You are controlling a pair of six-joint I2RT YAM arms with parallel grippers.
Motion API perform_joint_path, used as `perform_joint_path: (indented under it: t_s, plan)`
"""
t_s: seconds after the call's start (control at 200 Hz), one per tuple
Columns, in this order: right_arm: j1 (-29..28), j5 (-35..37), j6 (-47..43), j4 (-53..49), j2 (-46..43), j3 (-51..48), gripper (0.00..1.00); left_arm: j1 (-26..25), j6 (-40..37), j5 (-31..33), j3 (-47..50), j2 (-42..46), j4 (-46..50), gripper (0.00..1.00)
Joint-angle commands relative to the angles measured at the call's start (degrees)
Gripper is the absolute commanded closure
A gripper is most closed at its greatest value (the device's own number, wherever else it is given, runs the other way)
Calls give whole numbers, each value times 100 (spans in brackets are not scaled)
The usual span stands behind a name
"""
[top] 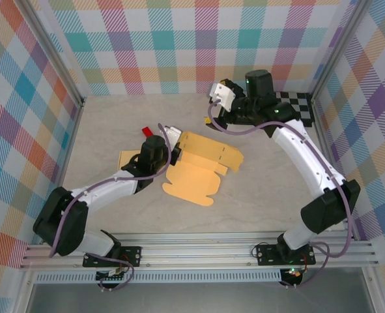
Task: Fold the paper box
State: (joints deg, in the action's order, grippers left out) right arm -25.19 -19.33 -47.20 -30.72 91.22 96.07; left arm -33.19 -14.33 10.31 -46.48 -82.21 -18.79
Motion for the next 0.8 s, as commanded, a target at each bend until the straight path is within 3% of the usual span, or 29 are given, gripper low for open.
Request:
perform_joint_path:
  t_s: [0.0, 0.045, 0.23, 0.385, 0.585, 0.795]
  plan:
    - [1, -63, -196, -99, -31, -502, 27, 128, -307, -251, -348, -301, -471, 100]
    - [-27, 145, -223, 369, -137, -1008, 39, 128, -337, -298, -425, -422, -486, 100]
    - [-118, 685, -402, 1425, -277, -2185, 42, 137, -291, -409, -563, -756, -580, 100]
    - [-134, 740, -410, 1357, -82, -2173, 48, 137, -221, -439, -583, -856, -620, 100]
    - [-312, 1203, -624, 1209, 166, -1949, 67, 137, -184, -409, -570, -893, -626, 100]
    - [-416, 1490, -637, 989, 247, -1786, 80, 137, -162, -398, -631, -919, -579, 100]
